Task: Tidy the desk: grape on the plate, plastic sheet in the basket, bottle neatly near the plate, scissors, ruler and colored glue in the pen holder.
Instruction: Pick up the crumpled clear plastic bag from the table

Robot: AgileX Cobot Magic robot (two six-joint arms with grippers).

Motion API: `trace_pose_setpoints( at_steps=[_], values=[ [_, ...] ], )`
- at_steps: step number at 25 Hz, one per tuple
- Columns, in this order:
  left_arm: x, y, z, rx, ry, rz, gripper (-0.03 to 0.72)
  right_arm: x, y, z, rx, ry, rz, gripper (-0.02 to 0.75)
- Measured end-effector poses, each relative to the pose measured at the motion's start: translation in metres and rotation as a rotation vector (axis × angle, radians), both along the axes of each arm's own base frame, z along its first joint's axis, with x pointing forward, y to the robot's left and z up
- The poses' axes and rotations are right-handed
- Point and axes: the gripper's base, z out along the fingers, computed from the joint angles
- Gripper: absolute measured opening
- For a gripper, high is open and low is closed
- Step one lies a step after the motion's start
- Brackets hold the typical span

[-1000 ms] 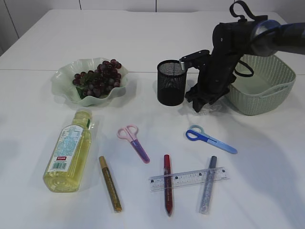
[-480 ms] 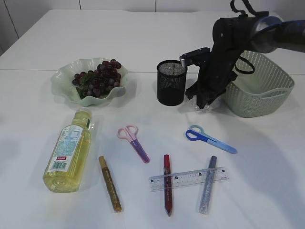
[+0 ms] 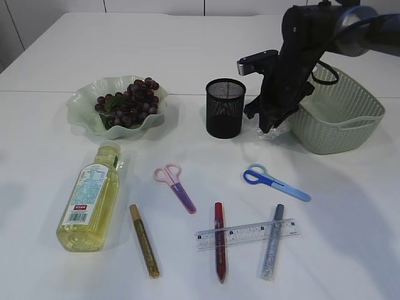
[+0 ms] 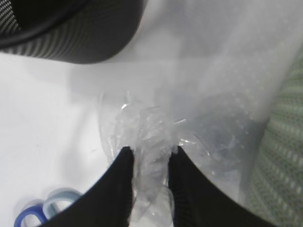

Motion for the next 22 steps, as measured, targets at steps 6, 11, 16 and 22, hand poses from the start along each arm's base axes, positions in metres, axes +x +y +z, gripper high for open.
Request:
trace_pose_setpoints(
  at_steps=[6,11,16,22],
  values=[
    [0.000,0.000,0.000,0.000,0.000,0.000,0.435,-0.006,-0.001,0.026,0.004,-0.015,0.001,0.199],
    [0.000,0.000,0.000,0.000,0.000,0.000,0.435,-0.013,-0.003,0.058,0.018,-0.069,-0.005,0.198],
    [0.000,0.000,0.000,0.000,0.000,0.000,0.435,-0.024,-0.006,0.100,0.031,-0.146,-0.013,0.197],
    [0.000,0.000,0.000,0.001,0.006,-0.001,0.435,-0.034,-0.024,0.129,-0.034,-0.192,-0.063,0.197]
  ],
)
